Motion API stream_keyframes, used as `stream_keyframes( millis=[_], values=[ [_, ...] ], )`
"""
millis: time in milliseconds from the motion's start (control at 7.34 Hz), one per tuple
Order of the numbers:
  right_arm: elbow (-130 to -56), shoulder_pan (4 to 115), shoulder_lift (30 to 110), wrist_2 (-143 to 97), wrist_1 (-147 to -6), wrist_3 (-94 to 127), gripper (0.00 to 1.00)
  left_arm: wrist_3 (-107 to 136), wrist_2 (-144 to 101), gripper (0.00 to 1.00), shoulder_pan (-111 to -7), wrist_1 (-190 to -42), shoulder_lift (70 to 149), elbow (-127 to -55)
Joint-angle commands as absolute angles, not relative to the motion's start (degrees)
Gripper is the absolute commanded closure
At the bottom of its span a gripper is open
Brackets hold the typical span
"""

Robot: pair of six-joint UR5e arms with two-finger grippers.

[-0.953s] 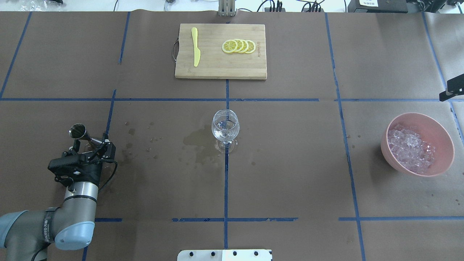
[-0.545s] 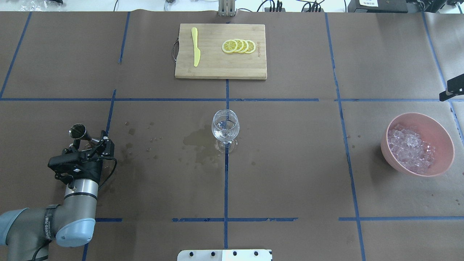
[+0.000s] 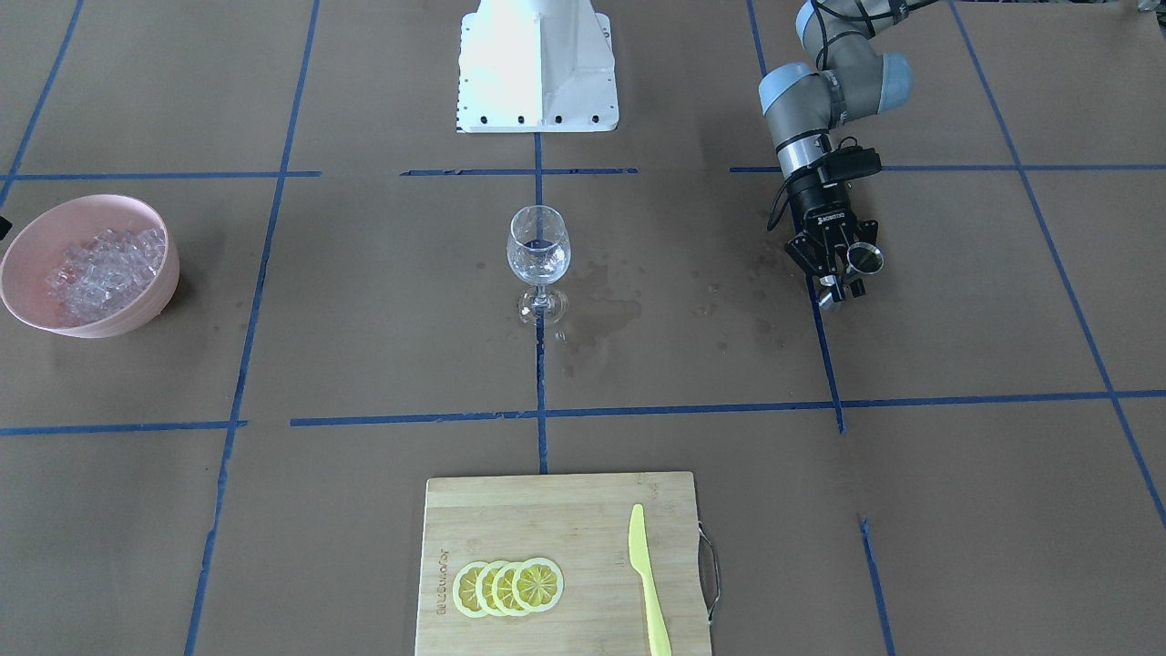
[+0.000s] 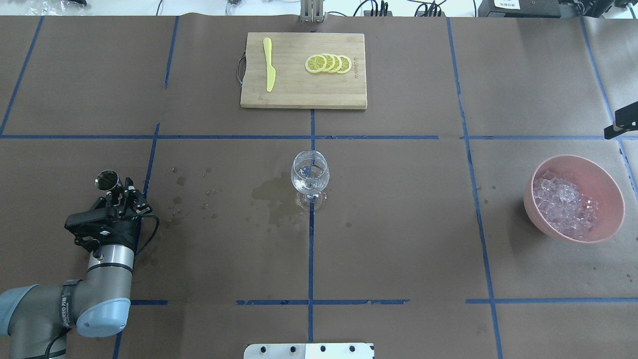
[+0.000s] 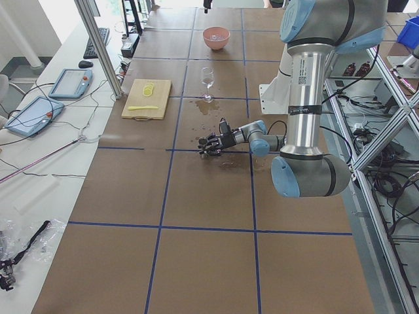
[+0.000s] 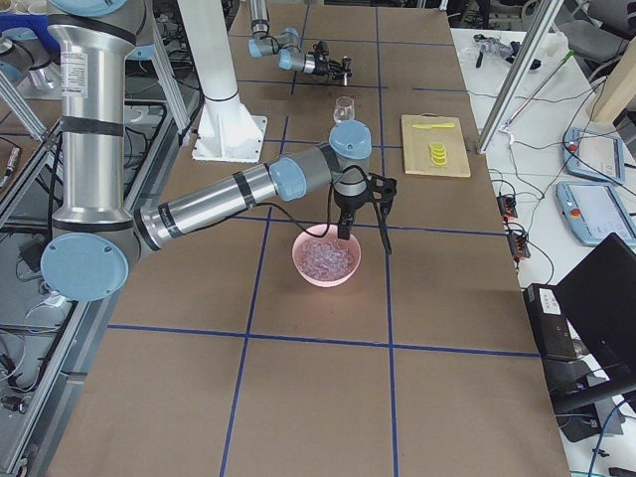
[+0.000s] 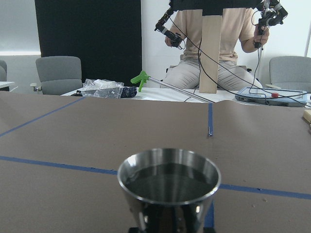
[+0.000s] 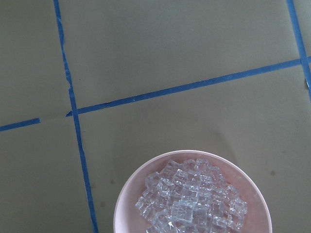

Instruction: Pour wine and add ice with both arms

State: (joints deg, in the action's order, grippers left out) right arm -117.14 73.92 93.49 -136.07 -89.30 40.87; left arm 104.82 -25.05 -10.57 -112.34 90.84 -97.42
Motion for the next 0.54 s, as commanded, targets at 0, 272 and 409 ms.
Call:
stream_keyframes(
  millis=[0, 272, 409],
  values=[
    [-117.25, 73.92, 93.6, -136.06, -89.3, 40.87, 0.0, 104.68, -25.05, 1.0, -11.68, -112.5, 90.44, -99.13],
    [-118.46, 73.31, 93.78, -134.49, -88.95, 40.87, 0.0, 100.92, -25.05, 1.0, -13.88, -112.5, 89.91, -104.22],
    [-119.43, 71.39, 94.13, -132.3, -88.77, 40.87, 0.0, 98.81, -25.05, 1.0, -14.5, -112.5, 89.91, -105.63]
  ],
)
